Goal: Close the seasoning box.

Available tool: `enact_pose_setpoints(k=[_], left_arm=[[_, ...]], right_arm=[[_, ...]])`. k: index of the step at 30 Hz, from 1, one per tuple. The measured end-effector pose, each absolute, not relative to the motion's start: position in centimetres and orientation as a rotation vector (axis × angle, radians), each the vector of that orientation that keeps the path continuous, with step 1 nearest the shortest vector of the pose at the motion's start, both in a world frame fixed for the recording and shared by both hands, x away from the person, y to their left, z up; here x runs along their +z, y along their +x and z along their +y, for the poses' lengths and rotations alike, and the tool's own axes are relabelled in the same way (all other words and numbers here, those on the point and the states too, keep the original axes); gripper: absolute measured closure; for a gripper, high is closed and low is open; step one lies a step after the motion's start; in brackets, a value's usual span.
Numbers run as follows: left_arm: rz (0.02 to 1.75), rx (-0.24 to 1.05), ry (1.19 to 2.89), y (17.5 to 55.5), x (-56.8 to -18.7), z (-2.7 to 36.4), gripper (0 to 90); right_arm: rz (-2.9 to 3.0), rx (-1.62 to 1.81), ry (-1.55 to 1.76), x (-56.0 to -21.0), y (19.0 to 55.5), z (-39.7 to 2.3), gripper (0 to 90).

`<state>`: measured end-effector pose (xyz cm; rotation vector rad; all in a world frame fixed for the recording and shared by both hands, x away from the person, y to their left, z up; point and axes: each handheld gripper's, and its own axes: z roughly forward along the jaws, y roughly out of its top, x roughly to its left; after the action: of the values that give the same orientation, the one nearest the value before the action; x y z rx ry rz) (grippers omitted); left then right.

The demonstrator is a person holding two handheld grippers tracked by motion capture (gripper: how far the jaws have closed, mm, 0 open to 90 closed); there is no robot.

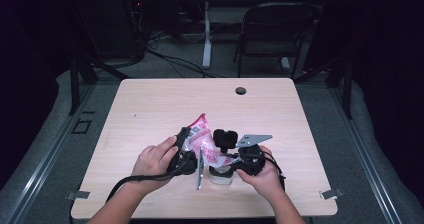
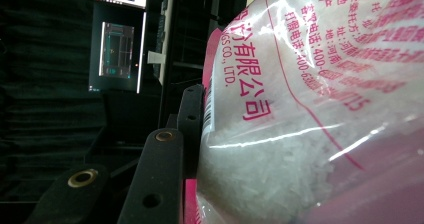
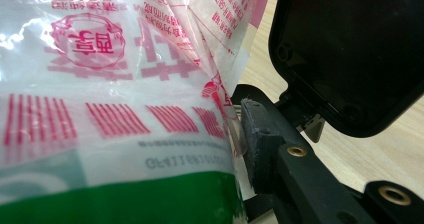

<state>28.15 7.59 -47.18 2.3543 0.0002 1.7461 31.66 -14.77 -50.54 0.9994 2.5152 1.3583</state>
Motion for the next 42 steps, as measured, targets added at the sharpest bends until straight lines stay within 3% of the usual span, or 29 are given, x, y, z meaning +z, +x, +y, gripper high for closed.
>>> enact_pose_setpoints(k=[42], left_arm=[[-0.011,1.754,2.335,28.22,-46.77,7.22,69.8]], right_arm=[[2.503,1.380,0.994,-50.28,31.58,-15.18,76.4]])
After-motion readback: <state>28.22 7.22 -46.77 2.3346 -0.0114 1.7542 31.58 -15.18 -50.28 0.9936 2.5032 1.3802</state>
